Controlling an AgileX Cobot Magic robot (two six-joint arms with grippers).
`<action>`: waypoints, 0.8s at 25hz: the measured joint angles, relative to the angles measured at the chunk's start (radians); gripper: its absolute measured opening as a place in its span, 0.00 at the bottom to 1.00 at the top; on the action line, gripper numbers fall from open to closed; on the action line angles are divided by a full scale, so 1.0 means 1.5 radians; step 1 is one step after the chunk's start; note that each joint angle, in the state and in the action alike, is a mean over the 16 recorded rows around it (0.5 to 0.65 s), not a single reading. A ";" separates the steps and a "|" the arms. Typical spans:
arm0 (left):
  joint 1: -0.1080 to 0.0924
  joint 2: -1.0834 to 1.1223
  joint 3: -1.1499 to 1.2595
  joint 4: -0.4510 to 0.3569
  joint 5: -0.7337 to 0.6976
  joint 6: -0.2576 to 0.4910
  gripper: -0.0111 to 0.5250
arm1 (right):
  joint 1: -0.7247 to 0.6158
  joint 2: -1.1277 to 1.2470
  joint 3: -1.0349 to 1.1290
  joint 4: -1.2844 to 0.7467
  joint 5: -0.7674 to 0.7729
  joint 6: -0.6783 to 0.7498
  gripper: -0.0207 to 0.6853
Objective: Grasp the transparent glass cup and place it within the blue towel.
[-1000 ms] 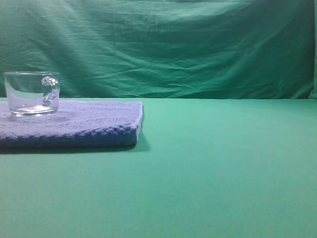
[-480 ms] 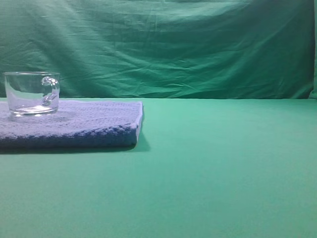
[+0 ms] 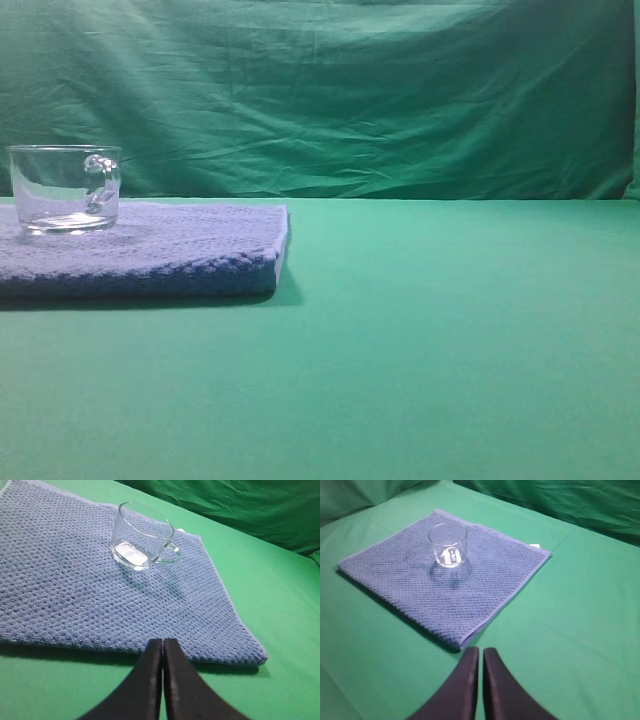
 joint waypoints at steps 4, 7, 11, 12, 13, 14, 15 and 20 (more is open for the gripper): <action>0.000 0.000 0.000 0.000 0.000 0.000 0.02 | -0.079 -0.071 0.076 -0.003 -0.032 0.000 0.10; 0.000 0.000 0.000 0.000 0.000 0.000 0.02 | -0.126 -0.126 0.138 -0.006 -0.059 0.000 0.10; 0.000 0.000 0.000 0.000 0.000 0.000 0.02 | -0.171 -0.192 0.218 -0.011 -0.091 0.000 0.10; 0.000 0.000 0.000 0.000 0.000 0.000 0.02 | -0.180 -0.206 0.236 -0.012 -0.098 0.000 0.10; 0.000 0.000 0.000 0.000 0.000 0.000 0.02 | -0.189 -0.218 0.253 -0.013 -0.104 0.000 0.10; 0.000 0.000 0.000 0.000 0.000 0.000 0.02 | -0.197 -0.230 0.269 -0.014 -0.110 0.000 0.10; 0.000 0.000 0.000 0.000 0.000 0.000 0.02 | -0.205 -0.240 0.283 -0.015 -0.115 0.000 0.10; 0.000 0.000 0.000 0.000 0.000 0.000 0.02 | -0.235 -0.276 0.335 -0.016 -0.129 0.000 0.10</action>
